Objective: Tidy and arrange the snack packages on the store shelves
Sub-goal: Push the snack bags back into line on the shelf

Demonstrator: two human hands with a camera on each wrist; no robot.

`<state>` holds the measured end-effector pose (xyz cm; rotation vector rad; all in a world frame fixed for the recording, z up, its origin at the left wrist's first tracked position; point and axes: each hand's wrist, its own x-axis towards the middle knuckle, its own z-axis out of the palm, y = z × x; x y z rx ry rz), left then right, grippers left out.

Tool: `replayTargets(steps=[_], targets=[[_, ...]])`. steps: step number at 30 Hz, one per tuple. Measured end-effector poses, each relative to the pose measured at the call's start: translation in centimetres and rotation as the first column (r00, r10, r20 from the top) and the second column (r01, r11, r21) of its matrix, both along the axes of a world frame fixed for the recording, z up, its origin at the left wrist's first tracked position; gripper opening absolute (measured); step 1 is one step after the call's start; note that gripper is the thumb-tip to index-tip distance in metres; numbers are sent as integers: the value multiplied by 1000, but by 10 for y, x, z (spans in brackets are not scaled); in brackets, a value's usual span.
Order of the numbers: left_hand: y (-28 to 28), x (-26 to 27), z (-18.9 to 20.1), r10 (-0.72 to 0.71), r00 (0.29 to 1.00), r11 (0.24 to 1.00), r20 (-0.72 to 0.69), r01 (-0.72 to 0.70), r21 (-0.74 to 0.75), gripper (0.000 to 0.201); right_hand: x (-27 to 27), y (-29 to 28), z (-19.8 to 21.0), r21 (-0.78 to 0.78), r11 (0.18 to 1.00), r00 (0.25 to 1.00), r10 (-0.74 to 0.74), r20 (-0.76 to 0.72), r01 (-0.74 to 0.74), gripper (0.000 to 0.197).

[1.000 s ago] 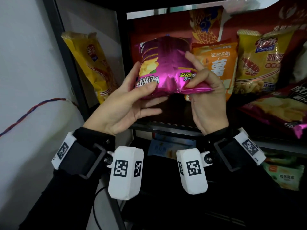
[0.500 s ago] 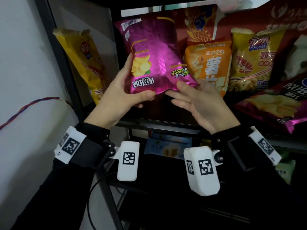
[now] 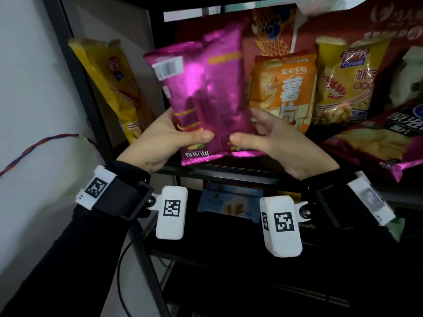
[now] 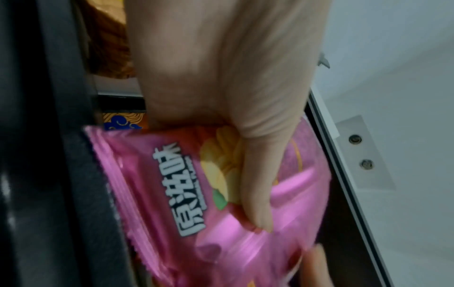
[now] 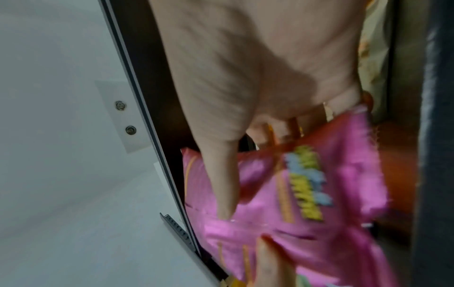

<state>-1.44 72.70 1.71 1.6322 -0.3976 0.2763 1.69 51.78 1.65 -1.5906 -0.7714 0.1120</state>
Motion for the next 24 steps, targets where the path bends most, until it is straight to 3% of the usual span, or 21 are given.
replayTargets(steps=[4,7,10,12,16,20,24], targets=[[-5,1,0,-23,999,999,48,20,47,81,2,11,10,137,989,998,-65,16,63,75],[-4,-3,5,-63,995,997,80,67,-42,90,6,9,12,149,988,998,-57,41,51,68],[-5,-5,11,-33,988,994,153,48,-95,73,7,9,12,103,994,992,-40,117,28,69],[-7,-6,12,12,983,998,182,0,-65,61,3,11,13,163,987,989,-27,145,3,64],[-16,-9,7,86,971,989,221,-56,-140,70,-6,16,15,344,939,987,-32,155,-24,39],[-21,-12,4,67,955,958,288,19,-286,33,-13,15,18,314,949,969,-72,237,-6,51],[-18,-13,7,77,937,968,340,12,-252,40,-13,12,22,343,937,978,-9,211,-65,25]])
